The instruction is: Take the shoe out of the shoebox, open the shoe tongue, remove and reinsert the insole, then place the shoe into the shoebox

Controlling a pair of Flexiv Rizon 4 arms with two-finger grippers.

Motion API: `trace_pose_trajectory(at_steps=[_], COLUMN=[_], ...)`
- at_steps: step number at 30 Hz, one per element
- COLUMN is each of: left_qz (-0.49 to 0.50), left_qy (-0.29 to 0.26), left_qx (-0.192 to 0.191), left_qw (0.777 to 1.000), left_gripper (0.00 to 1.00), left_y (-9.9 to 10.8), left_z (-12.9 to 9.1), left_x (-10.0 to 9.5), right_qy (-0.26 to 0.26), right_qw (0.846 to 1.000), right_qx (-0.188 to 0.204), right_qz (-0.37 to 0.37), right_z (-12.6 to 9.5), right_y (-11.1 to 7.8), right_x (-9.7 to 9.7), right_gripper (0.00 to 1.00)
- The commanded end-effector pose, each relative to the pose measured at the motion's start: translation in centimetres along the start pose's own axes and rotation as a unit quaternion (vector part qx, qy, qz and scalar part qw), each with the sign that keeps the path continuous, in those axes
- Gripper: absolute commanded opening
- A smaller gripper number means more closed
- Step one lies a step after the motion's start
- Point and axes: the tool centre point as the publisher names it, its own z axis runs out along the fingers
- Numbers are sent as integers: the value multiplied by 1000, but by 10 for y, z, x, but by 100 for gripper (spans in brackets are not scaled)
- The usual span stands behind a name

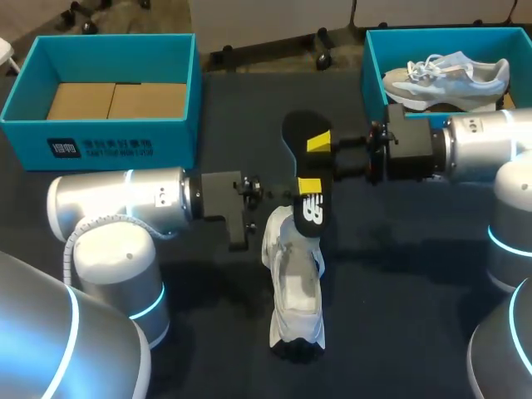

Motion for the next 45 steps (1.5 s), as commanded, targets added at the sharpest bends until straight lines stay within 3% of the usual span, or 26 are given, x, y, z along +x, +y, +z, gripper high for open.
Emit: trace_pose_trajectory(at_steps=[1,24,26,28,34,35,36,37,38,39,45], left_qz=[1,1,1,1,1,1,1,-3,-4,-14,-43], left_qy=[-1,-1,-1,-1,-1,-1,0,-1,-1,2,20], left_qx=[-1,-1,-1,-1,-1,-1,-1,-1,0,3,11], left_qw=[1000,1000,1000,1000,1000,1000,1000,1000,1000,1000,999], left_gripper=[0,0,0,0,0,5,27,73,83,100,100], left_y=[0,0,0,0,0,0,0,1,1,2,11], left_z=[3,3,3,3,3,3,3,2,2,-1,-30], left_x=[1,1,1,1,1,1,1,1,0,-1,-3], right_qy=[-1,15,20,24,32,32,33,33,33,33,34], right_qw=[1000,999,999,999,998,998,998,998,998,998,998], right_qx=[-2,-32,-34,-35,-34,-34,-34,-33,-33,-32,-29], right_qz=[1,30,32,34,35,35,35,34,34,33,32], right_z=[4,0,0,0,0,0,0,-1,-1,-1,0], right_y=[1,4,5,5,5,5,5,5,5,5,0], right_x=[0,-7,-8,-9,-11,-11,-11,-11,-11,-11,-17], right_gripper=[44,20,13,0,0,0,0,0,0,0,0])
